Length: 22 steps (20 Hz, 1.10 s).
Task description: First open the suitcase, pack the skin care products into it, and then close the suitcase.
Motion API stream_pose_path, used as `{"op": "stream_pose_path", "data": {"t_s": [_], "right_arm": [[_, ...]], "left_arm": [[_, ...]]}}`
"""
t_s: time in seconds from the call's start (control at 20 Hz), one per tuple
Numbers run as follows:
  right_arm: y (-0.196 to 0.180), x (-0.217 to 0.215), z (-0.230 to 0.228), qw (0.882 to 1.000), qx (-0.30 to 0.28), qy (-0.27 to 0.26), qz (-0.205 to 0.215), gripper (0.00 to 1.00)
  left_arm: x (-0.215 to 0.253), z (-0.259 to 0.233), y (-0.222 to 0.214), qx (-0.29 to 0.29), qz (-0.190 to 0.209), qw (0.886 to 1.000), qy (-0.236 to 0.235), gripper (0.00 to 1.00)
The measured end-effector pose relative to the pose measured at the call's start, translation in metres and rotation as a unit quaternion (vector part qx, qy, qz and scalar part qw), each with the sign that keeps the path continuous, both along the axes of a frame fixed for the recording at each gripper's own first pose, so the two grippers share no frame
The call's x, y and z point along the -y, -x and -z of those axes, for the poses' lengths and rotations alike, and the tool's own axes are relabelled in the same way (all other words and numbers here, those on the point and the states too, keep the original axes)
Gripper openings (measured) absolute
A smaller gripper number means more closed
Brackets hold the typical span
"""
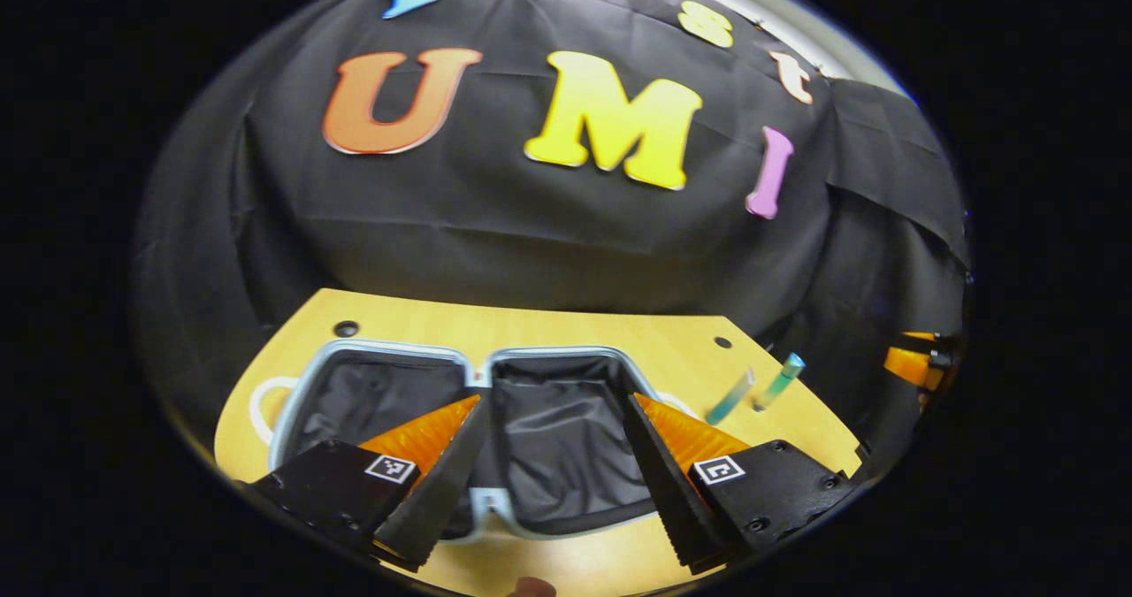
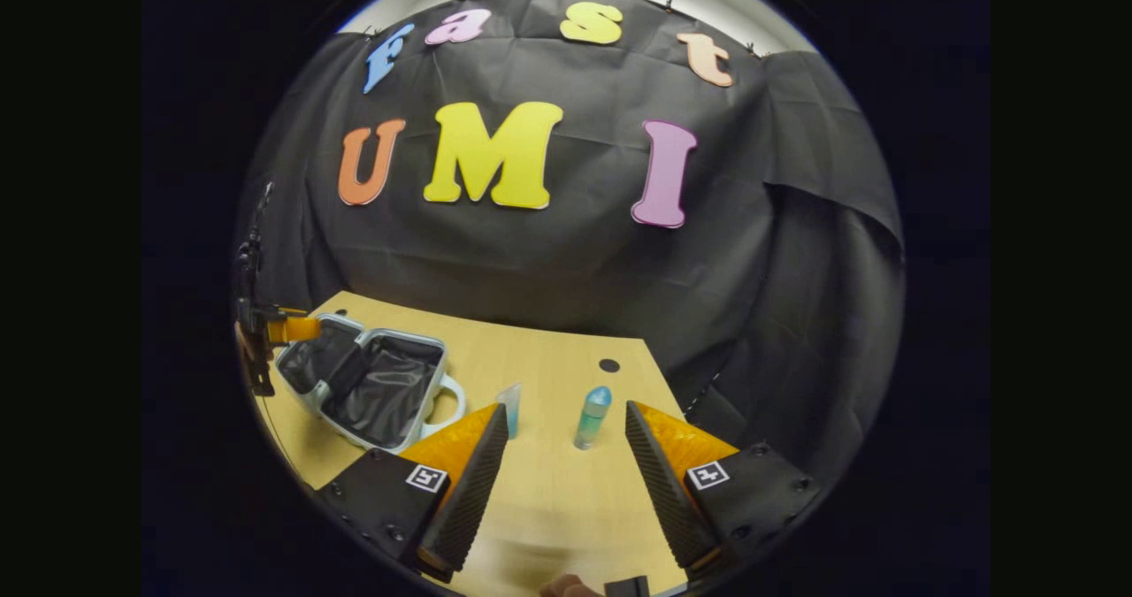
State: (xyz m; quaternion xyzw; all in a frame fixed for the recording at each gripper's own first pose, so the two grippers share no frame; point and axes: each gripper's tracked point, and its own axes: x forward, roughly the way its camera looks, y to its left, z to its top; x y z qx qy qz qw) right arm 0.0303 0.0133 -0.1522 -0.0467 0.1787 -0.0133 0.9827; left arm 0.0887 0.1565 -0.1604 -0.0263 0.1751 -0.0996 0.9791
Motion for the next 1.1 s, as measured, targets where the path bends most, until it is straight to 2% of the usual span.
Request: {"op": "stream_pose_path", "data": {"t_s": [0.2, 0.4, 0.75, 0.95, 1.05, 1.1], "right_arm": [[-0.008, 0.045, 0.009, 1.0, -0.009, 0.0, 0.009, 0.8], [-0.019, 0.087, 0.02, 1.0, -0.019, 0.005, 0.012, 0.8], [-0.037, 0.136, 0.053, 0.999, -0.049, 0.006, 0.003, 0.8], [-0.047, 0.159, 0.072, 0.998, -0.065, -0.001, 0.005, 0.79], [-0.05, 0.169, 0.079, 0.998, -0.069, -0.005, 0.007, 0.8], [-0.051, 0.173, 0.081, 0.997, -0.071, -0.007, 0.006, 0.8]], "left_arm": [[0.104, 0.031, -0.014, -0.019, 0.072, 0.997, -0.024, 0.98], [0.168, 0.057, -0.033, -0.034, 0.101, 0.994, -0.033, 0.98], [0.233, 0.115, -0.077, -0.081, 0.099, 0.991, -0.041, 0.98], [0.255, 0.149, -0.104, -0.107, 0.096, 0.987, -0.066, 0.99], [0.259, 0.163, -0.116, -0.114, 0.08, 0.988, -0.068, 0.97], [0.259, 0.171, -0.119, -0.125, 0.07, 0.987, -0.074, 0.87]]}}
